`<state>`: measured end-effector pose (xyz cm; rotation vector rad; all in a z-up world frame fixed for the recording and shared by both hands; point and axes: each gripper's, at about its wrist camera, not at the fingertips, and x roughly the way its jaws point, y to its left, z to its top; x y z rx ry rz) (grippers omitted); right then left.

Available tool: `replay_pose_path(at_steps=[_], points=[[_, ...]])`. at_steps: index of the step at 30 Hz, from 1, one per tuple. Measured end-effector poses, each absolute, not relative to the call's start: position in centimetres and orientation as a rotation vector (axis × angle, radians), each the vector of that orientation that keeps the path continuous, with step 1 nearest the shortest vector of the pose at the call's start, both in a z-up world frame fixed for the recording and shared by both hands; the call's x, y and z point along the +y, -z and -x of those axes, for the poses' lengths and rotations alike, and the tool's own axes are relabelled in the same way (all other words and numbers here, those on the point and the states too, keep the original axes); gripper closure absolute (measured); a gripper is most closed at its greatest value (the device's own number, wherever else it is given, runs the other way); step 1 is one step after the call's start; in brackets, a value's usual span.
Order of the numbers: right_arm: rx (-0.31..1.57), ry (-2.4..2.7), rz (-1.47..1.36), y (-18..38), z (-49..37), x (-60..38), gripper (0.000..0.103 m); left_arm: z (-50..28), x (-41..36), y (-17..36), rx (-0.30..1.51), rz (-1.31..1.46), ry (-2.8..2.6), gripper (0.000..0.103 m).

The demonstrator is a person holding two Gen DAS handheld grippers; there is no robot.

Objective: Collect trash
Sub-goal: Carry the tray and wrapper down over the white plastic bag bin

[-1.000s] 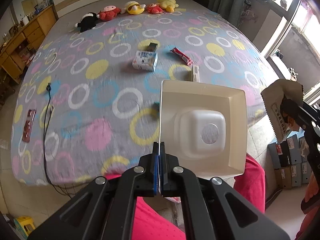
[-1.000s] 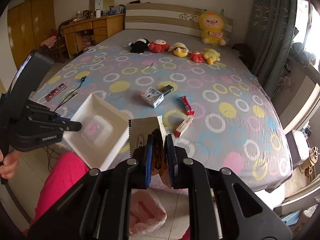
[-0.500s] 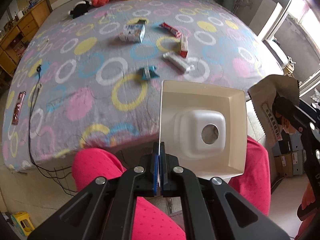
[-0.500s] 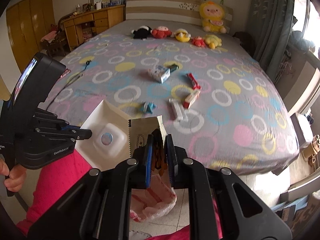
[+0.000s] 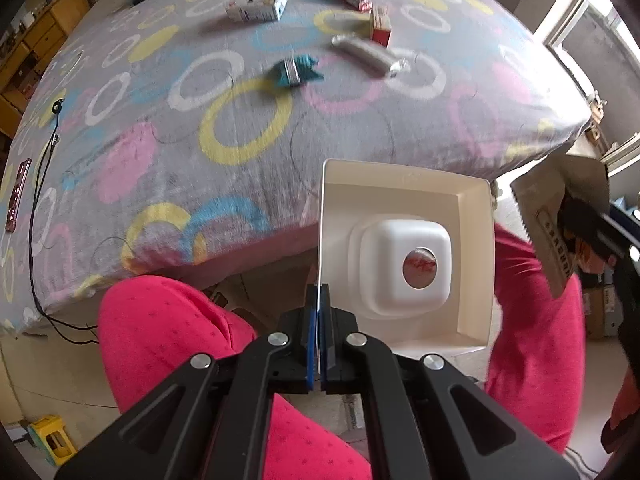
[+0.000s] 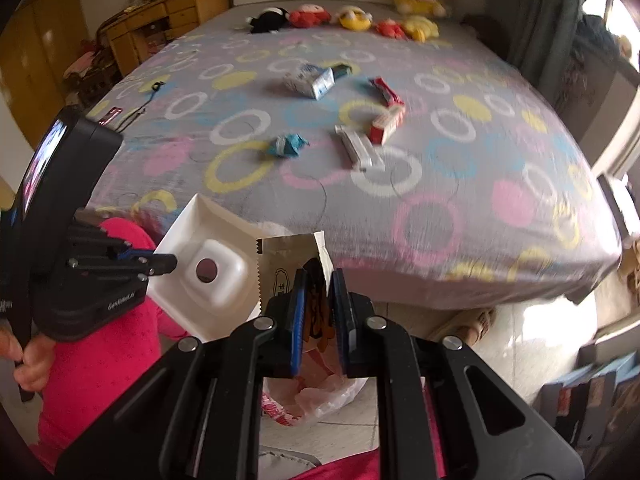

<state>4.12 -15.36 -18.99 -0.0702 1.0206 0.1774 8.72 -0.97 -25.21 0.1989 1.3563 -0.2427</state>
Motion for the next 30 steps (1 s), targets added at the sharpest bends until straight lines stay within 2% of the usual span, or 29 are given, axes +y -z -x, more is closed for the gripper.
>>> replay_pose_path(at_steps=[30], points=[[1.398, -0.057, -0.095, 38.8, -7.7, -18.5, 0.089, -9.6, -3.3, 44.7, 1.733, -0.208, 0.132, 0.101]])
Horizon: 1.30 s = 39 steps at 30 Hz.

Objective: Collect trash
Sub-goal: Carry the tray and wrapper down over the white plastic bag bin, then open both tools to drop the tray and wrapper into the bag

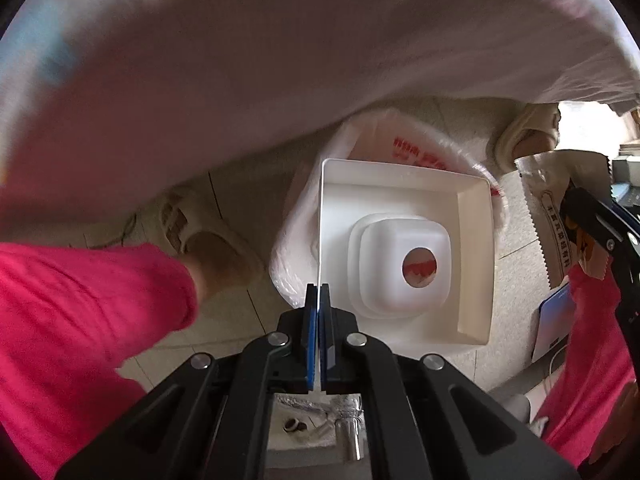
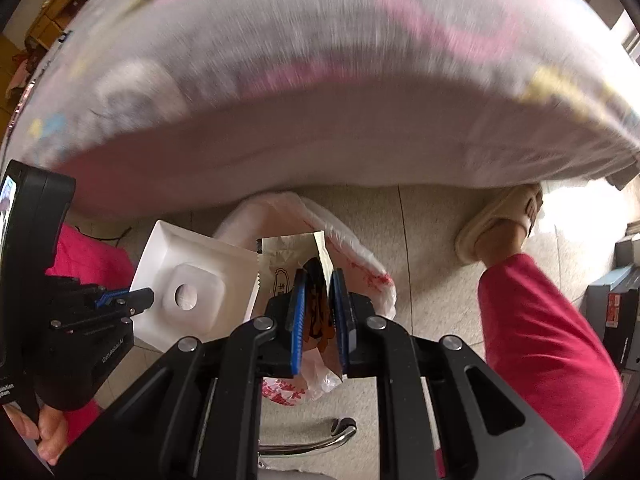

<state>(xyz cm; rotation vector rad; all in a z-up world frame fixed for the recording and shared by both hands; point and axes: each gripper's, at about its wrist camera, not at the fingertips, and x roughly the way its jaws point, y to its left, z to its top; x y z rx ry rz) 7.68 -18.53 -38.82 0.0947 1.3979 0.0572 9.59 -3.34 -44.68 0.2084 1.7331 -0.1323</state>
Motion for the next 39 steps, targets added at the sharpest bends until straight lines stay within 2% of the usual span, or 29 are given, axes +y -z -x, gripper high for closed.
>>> replay_pose_path(at_steps=[12, 32, 34, 35, 37, 38, 39], points=[[1.537, -0.041, -0.105, 45.5, -8.4, -18.6, 0.089, -9.5, -3.2, 49.6, 1.845, -0.212, 0.082, 0.101], [1.672, -0.011, -0.135, 51.2, -9.4, -19.3, 0.089, -10.1, -4.1, 53.4, 1.946, -0.254, 0.066, 0.101], [1.682, -0.015, -0.128, 51.6, -9.4, -19.1, 0.084, -9.9, -4.4, 53.6, 1.960, -0.262, 0.084, 0.099], [1.685, -0.011, -0.122, 51.6, -9.3, -19.0, 0.077, -9.8, -4.5, 53.7, 1.961, -0.262, 0.088, 0.097], [1.684, -0.012, -0.122, 51.8, -9.3, -19.0, 0.066, -9.8, -4.7, 53.7, 1.956, -0.283, 0.084, 0.087], [1.683, -0.010, -0.127, 51.8, -9.3, -19.1, 0.059, -9.8, -4.7, 53.6, 1.951, -0.290, 0.079, 0.077], [1.680, -0.006, -0.132, 51.8, -9.3, -19.2, 0.058, -9.9, -4.6, 53.5, 1.945, -0.290, 0.074, 0.068]])
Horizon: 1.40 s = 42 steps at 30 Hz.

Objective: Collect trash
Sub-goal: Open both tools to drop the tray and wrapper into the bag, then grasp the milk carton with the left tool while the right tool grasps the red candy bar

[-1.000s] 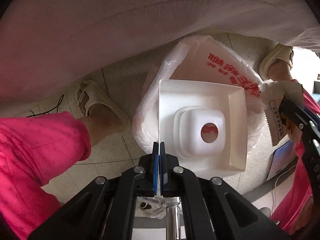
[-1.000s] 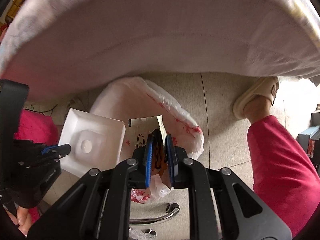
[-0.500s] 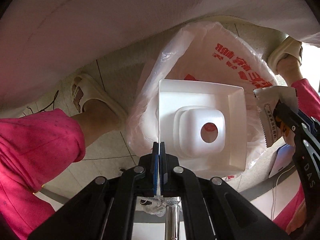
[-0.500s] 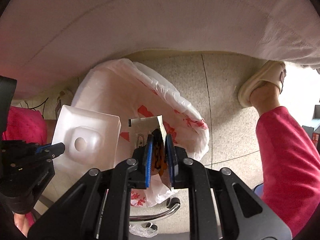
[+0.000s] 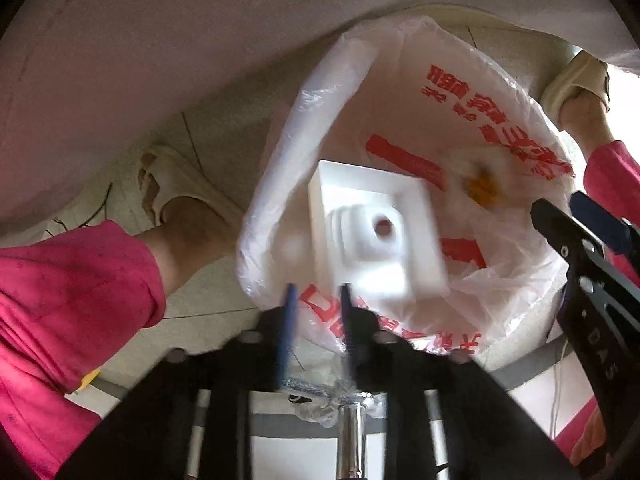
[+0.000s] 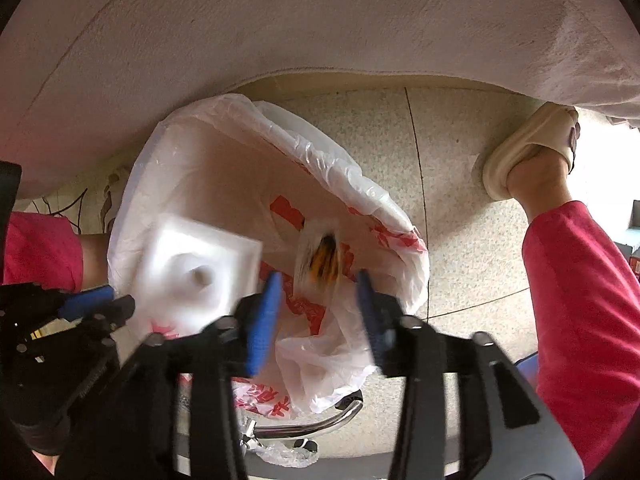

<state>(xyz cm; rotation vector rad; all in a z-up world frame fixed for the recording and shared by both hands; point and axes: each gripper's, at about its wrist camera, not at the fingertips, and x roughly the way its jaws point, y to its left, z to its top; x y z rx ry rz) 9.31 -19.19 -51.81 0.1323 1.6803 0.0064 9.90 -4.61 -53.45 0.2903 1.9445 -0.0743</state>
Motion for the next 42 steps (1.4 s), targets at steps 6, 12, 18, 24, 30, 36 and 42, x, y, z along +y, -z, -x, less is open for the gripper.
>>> replay_pose_path(at_steps=[6, 12, 18, 24, 30, 36, 42], points=[[1.683, 0.007, -0.144, 52.0, -9.2, -19.5, 0.058, -10.0, -4.4, 53.1, 1.930, -0.272, 0.058, 0.062], [1.670, 0.009, -0.137, 51.5, -9.0, -19.4, 0.058, -10.0, -4.3, 52.7, 1.917, -0.273, 0.066, 0.059], [1.639, -0.002, -0.115, 49.4, -8.3, -18.9, 0.056, -9.8, -4.3, 50.8, 1.879, -0.289, 0.083, 0.058], [1.528, -0.033, -0.055, 44.0, -7.7, -18.7, 0.043, -9.8, -3.9, 45.5, 1.771, -0.259, 0.140, 0.051], [1.295, -0.099, 0.045, 33.5, -7.5, -18.6, 0.027, -11.0, -1.6, 35.8, 1.588, -0.224, 0.179, 0.035], [0.985, -0.135, 0.077, 20.6, -8.7, -19.8, 0.006, -14.3, 0.9, 25.3, 1.419, -0.225, 0.182, 0.026], [0.793, -0.157, 0.224, 11.2, -10.8, -20.4, 0.006, -18.9, 2.2, 14.8, 1.265, -0.253, 0.183, 0.022]])
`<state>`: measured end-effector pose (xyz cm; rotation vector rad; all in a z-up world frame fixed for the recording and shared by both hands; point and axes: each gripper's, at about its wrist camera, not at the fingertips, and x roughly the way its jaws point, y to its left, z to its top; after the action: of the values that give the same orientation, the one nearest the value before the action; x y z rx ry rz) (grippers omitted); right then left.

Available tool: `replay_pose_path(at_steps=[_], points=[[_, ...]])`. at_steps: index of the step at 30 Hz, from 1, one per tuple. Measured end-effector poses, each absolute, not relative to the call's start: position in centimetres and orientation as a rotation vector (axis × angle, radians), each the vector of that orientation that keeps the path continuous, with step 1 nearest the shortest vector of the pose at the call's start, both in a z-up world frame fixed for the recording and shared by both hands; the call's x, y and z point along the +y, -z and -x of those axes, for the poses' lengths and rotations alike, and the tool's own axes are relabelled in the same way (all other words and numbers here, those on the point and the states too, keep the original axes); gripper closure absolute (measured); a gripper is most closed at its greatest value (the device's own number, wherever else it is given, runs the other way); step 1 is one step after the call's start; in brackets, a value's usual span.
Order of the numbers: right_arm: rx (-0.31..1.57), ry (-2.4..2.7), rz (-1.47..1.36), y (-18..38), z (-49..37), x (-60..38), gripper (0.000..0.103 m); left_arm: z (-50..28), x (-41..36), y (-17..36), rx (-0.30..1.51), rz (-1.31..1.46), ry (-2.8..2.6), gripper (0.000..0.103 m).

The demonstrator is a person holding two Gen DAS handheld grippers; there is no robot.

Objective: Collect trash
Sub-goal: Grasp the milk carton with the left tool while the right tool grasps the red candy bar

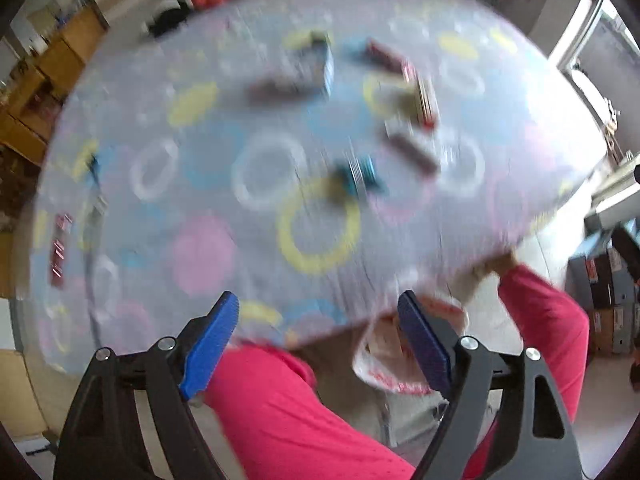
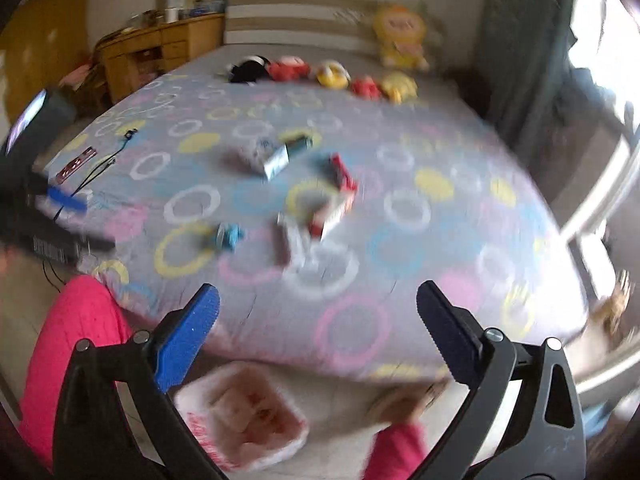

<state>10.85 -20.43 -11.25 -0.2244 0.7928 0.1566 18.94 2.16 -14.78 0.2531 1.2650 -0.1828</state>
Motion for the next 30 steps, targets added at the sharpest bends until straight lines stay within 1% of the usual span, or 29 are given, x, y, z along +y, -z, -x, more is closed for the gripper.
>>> replay_pose_path(at_steps=[3, 7, 11, 14, 20, 22, 26, 30], points=[[0.741, -0.199, 0.294, 7.6, -12.1, -20.4, 0.006, -21.6, 2.6, 9.5, 1.202, -0.241, 0.220, 0.018], [0.713, -0.304, 0.335, 3.5, -14.9, -19.9, 0.006, -24.5, 2.3, 4.9, 1.131, -0.271, 0.303, 0.016], [0.716, -0.389, 0.384, 0.7, -17.9, -19.8, 0.006, -27.2, 1.1, 3.5, 1.049, -0.453, 0.344, 0.010], [0.731, -0.381, 0.435, -0.1, -21.1, -19.6, 0.006, -29.6, 0.4, 4.3, 1.051, -0.565, 0.353, 0.010], [0.806, -0.387, 0.402, -0.4, -27.6, -20.5, 0.006, -33.4, -1.1, 7.4, 1.042, -0.779, 0.452, 0.010], [0.839, -0.374, 0.391, 0.2, -30.0, -20.9, 0.006, -34.6, -1.8, 8.8, 1.034, -0.863, 0.492, 0.010], [0.905, -0.379, 0.369, 2.0, -34.0, -21.4, 0.006, -36.7, -3.1, 11.3, 1.038, -0.943, 0.574, 0.010], [0.989, -0.400, 0.326, 5.6, -38.1, -21.9, 0.006, -38.8, -4.5, 14.4, 1.032, -1.014, 0.624, 0.010]])
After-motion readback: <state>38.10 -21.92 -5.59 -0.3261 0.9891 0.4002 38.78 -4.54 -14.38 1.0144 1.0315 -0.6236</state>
